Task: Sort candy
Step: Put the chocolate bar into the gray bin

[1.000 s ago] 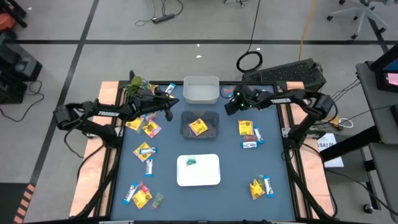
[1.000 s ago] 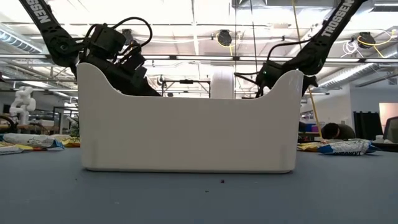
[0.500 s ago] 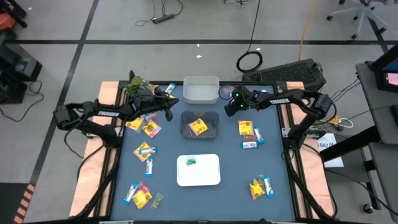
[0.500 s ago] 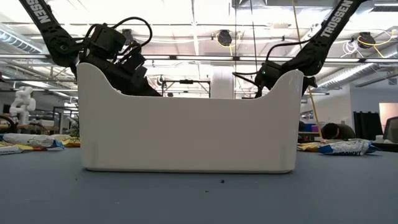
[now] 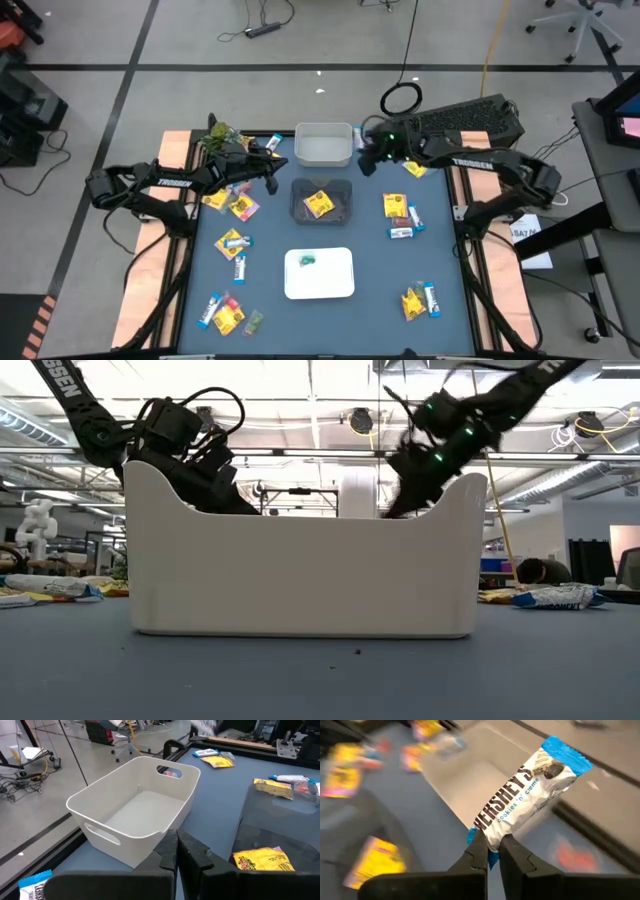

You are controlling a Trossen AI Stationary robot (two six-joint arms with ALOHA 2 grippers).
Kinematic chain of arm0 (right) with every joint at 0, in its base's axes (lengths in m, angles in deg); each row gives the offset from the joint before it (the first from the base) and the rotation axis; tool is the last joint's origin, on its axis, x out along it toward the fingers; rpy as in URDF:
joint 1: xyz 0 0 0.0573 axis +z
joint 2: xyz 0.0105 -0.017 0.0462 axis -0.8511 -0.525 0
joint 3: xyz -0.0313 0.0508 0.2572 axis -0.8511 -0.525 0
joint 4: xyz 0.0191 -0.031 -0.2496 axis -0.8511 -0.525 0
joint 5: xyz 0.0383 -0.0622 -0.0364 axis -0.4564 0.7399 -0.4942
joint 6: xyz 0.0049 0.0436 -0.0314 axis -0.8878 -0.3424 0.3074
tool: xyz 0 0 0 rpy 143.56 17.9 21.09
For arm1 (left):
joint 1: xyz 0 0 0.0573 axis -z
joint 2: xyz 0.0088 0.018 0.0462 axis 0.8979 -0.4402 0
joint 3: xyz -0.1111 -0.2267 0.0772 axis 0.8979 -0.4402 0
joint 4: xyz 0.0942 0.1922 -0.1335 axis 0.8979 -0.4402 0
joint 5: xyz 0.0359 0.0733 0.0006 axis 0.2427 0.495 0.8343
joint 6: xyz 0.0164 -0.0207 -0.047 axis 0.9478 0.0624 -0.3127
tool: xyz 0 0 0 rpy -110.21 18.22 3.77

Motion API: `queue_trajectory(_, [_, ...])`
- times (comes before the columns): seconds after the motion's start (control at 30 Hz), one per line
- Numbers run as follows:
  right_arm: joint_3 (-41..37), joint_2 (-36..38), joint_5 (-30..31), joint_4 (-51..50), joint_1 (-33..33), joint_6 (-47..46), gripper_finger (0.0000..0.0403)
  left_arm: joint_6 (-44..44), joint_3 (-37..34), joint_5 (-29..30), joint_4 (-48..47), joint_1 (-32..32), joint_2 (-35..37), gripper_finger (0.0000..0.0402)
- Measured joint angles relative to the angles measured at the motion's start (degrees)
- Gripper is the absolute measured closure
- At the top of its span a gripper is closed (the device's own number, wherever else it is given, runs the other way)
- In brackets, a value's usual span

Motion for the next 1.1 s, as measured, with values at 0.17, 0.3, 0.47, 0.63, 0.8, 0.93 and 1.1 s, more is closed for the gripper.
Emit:
queue_trajectory(0.17, [11.8,-8.7,-3.4,-6.1,0.3,5.2,0.0392,0.0,0.0,0.0,0.0,0.3,0.0,0.0393])
queue_trajectory(0.3, [21.7,-17.4,-3.7,-15.4,0.2,8.6,0.0392,0.0,0.0,0.0,-0.1,0.3,0.0,0.0393])
queue_trajectory(0.47, [30.7,-26.7,-3.8,-23.1,0.2,11.0,0.0392,0.0,0.0,0.0,-0.5,1.3,0.0,0.0393])
queue_trajectory(0.63, [35.7,-32.5,-3.7,-27.0,-0.5,12.2,0.0392,0.0,0.0,0.0,-0.9,2.4,0.0,0.0393])
queue_trajectory(0.8, [36.8,-33.8,-1.2,-27.4,-0.9,12.3,0.037,0.0,0.0,0.3,-2.6,3.3,0.0,0.0393])
queue_trajectory(0.93, [36.8,-33.8,-0.8,-27.8,-0.9,12.3,0.0336,0.0,0.0,0.3,-3.7,3.8,0.0,0.0393])
queue_trajectory(1.1, [36.8,-33.7,-0.8,-30.3,-0.9,15.2,0.0292,0.0,0.0,1.6,-1.9,4.1,0.0,0.0393])
